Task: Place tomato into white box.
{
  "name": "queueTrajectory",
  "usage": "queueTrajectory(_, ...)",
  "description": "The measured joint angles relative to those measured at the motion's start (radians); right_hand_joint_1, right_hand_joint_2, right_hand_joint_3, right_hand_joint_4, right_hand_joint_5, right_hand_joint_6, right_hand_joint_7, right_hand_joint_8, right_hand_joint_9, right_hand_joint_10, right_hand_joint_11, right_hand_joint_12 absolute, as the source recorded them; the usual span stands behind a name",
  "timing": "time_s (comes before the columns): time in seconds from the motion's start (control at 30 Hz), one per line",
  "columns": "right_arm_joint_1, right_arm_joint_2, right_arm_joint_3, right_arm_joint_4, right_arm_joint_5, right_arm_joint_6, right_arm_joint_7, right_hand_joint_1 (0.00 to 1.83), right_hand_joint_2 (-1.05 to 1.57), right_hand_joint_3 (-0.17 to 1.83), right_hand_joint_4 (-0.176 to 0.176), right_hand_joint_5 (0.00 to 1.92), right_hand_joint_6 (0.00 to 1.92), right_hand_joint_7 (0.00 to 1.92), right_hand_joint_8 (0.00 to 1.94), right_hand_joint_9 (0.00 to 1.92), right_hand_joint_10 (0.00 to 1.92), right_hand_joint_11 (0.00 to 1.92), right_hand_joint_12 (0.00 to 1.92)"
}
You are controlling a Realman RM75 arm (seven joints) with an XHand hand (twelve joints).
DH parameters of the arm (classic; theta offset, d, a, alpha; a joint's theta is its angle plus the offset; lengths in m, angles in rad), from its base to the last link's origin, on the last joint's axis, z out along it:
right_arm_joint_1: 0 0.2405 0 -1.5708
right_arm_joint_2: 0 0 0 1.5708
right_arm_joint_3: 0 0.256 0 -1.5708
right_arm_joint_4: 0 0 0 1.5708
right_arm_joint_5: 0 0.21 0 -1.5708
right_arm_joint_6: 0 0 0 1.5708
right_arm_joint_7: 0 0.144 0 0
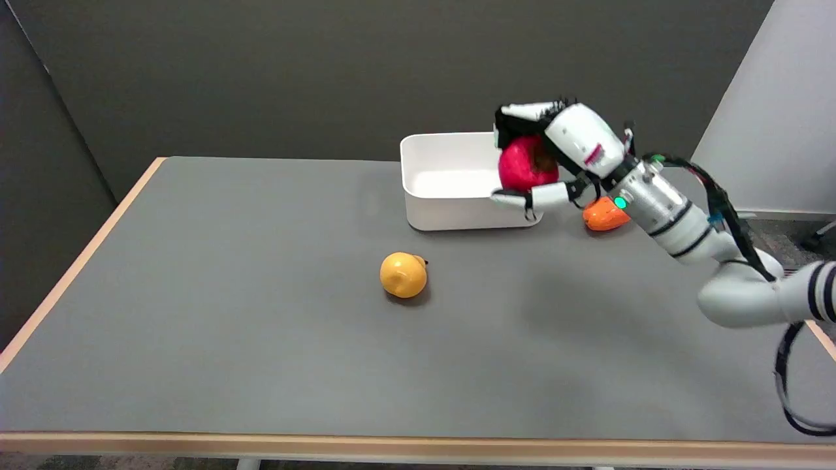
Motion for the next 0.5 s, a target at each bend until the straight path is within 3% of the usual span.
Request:
queueTrajectory(0.33, 0.26, -0.105, -0.191, -0.016, 0.187, -0.129, -0.135, 1.18, 1.06, 0.39, -0.091, 0.61, 1.61, 0.89, 1.25, 0.85, 1.29, 0.81, 1.62)
queueTrajectory(0.5, 0.375, -0.221, -0.284, 0.067, 0.283, -0.213, -0.189, 1.18, 1.08, 0.36, -0.091, 0.61, 1.6, 0.89, 1.24, 0.86, 1.26, 0.81, 1.6)
